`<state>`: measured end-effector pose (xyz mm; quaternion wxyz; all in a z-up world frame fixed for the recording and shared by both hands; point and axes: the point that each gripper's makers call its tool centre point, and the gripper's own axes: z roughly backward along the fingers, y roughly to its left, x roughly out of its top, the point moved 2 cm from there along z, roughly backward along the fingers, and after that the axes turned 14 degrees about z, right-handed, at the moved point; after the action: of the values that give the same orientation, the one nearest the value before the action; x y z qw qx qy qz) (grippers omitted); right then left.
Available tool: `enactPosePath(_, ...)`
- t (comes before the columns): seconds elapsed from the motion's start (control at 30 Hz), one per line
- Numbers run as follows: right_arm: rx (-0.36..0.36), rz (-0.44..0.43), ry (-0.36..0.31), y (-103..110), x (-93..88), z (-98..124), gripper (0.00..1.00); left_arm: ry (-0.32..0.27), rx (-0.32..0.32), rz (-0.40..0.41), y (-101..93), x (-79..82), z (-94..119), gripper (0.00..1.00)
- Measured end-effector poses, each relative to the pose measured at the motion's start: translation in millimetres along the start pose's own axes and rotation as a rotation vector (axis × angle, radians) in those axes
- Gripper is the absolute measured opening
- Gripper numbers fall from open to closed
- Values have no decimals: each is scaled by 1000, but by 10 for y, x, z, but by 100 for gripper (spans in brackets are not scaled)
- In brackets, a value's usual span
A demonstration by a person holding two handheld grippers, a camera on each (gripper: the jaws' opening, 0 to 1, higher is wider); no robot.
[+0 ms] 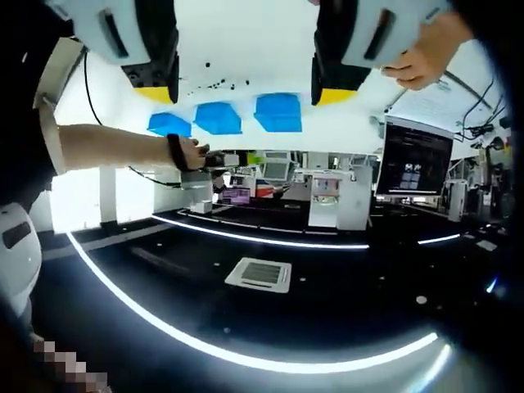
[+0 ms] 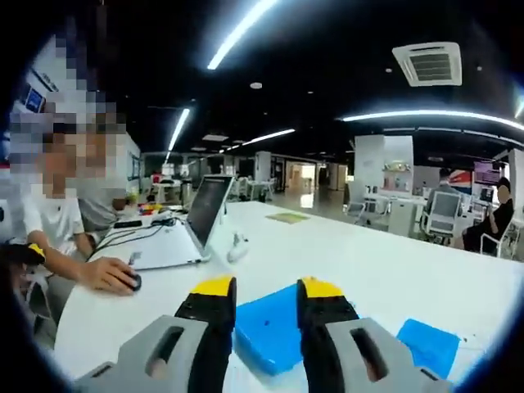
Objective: Pick up the resistors one by one and place each resistor into its matching bin, sorting the parts by color and model until every resistor is separated into the correct bin for its type
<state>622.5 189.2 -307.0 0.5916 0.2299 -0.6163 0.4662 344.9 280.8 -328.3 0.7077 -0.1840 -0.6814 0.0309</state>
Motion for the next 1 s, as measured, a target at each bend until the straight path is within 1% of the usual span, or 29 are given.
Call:
enactPosePath(0.07,-10,2,-23,13,22,183,31,1,-15,0,-29,-2,-52,66)
enactPosePath(0.2,-28,6,-65,92,48,687,31,12,-51,0,-88,-27,-166,66)
enactPosePath(0.3,-51,-3,-98,162,41,1145,32,19,-80,8,-140,-56,-241,67)
enactPosePath(0.33,-66,-8,-105,197,13,1348,33,23,-91,9,-162,-66,-265,67)
enactPosePath(0.37,-78,-17,-109,206,-1,1451,32,27,-99,8,-177,-79,-285,67)
enactPosePath(0.4,-92,-34,-128,232,-7,1597,32,31,-108,7,-194,-89,-308,67)
enactPosePath(0.43,-104,-27,-131,264,-31,1737,32,34,-119,8,-211,-101,-329,67)
enactPosePath(0.47,-122,-15,-124,289,-61,1861,33,39,-129,13,-227,-117,-359,67)
enactPosePath(0.5,-153,1,-100,288,-112,1992,34,50,-139,15,-244,-138,-385,67)
enactPosePath(0.53,-163,-2,-111,329,-117,2109,34,55,-147,10,-266,-148,-409,67)
enactPosePath(0.6,-206,-44,-136,346,-143,2366,36,65,-170,-4,-323,-159,-442,67)
enactPosePath(0.63,-237,-53,-128,353,-190,2527,36,67,-179,-5,-348,-158,-453,67)
enactPosePath(0.7,-280,-52,-120,370,-246,2762,37,72,-195,-10,-391,-155,-470,67)
enactPosePath(0.73,-309,-59,-116,359,-261,2848,37,74,-200,-12,-405,-155,-475,66)
enactPosePath(0.83,-385,-38,-89,383,-285,3187,37,85,-203,-18,-419,-172,-484,67)
enactPosePath(0.9,-422,-31,-80,409,-281,3351,37,90,-203,-19,-424,-180,-481,67)
enactPosePath(1.0,-462,-27,-75,442,-280,3524,38,102,-208,-23,-437,-196,-461,67)
